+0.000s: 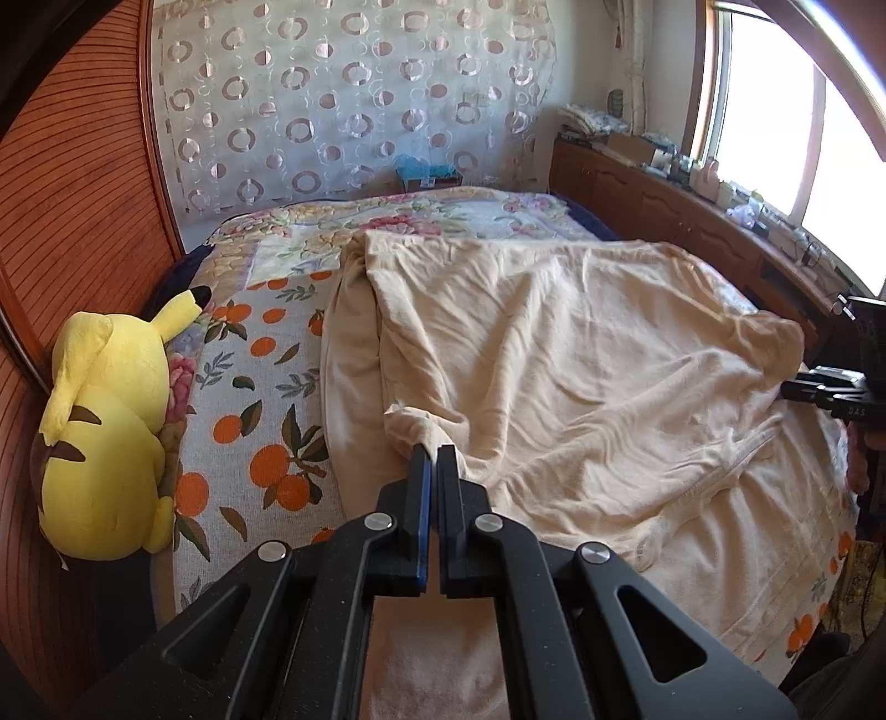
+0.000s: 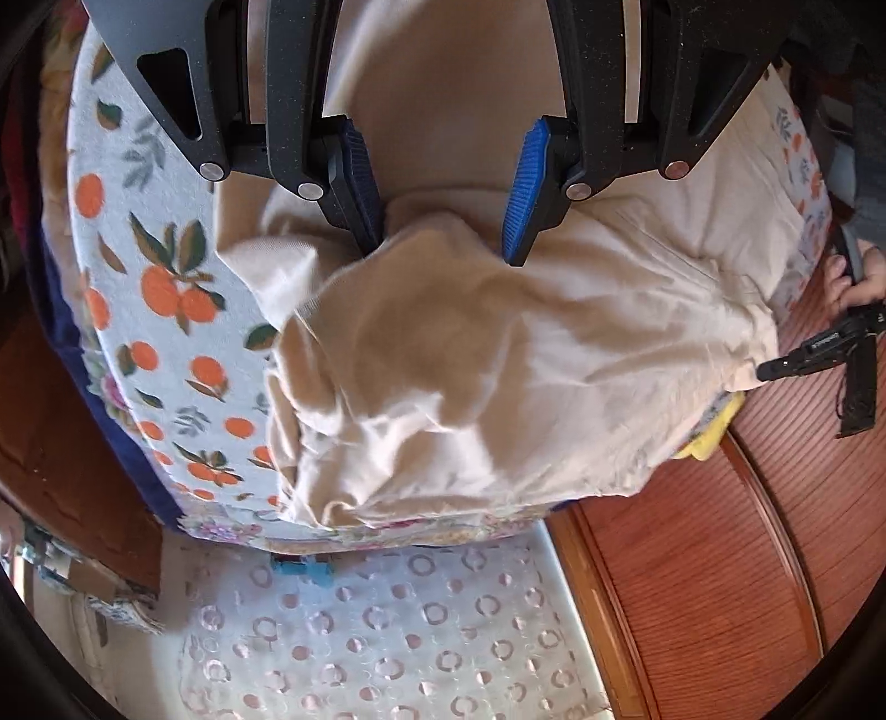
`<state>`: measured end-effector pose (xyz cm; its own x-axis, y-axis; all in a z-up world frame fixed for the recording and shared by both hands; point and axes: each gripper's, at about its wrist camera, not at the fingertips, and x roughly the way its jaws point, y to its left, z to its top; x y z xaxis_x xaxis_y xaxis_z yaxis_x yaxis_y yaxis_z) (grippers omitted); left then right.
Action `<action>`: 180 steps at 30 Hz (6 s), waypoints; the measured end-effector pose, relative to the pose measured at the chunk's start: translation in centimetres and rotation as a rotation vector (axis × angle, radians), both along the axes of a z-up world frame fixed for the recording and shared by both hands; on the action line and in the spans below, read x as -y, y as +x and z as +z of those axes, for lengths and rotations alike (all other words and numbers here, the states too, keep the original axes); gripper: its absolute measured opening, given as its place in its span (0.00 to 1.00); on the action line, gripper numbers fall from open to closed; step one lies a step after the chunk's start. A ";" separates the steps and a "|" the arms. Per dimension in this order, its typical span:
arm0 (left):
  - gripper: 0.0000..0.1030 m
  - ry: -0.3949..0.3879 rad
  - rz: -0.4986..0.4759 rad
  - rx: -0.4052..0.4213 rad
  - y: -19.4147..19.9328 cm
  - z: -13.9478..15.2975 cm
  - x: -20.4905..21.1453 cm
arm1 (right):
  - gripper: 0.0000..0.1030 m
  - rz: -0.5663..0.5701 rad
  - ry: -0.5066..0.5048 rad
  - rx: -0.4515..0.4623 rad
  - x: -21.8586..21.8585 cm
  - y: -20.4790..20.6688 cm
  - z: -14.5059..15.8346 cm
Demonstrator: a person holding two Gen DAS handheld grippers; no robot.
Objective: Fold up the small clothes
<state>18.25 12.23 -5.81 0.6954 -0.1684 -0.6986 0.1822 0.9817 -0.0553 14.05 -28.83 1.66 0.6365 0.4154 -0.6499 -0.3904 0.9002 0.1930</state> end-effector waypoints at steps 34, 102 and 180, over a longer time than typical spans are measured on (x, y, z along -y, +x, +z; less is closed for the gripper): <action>0.11 -0.026 0.005 -0.053 -10.0 -3.2 -1.5 | 0.08 0.079 -0.114 -0.016 4.0 -8.5 -3.1; 0.10 -0.056 0.087 -0.052 -9.8 -4.5 -1.7 | 0.54 0.045 -0.168 0.092 -1.4 -7.3 -6.5; 0.70 0.063 -0.102 -0.095 -1.3 -2.5 10.2 | 0.56 0.044 -0.139 0.221 1.1 -8.2 -1.6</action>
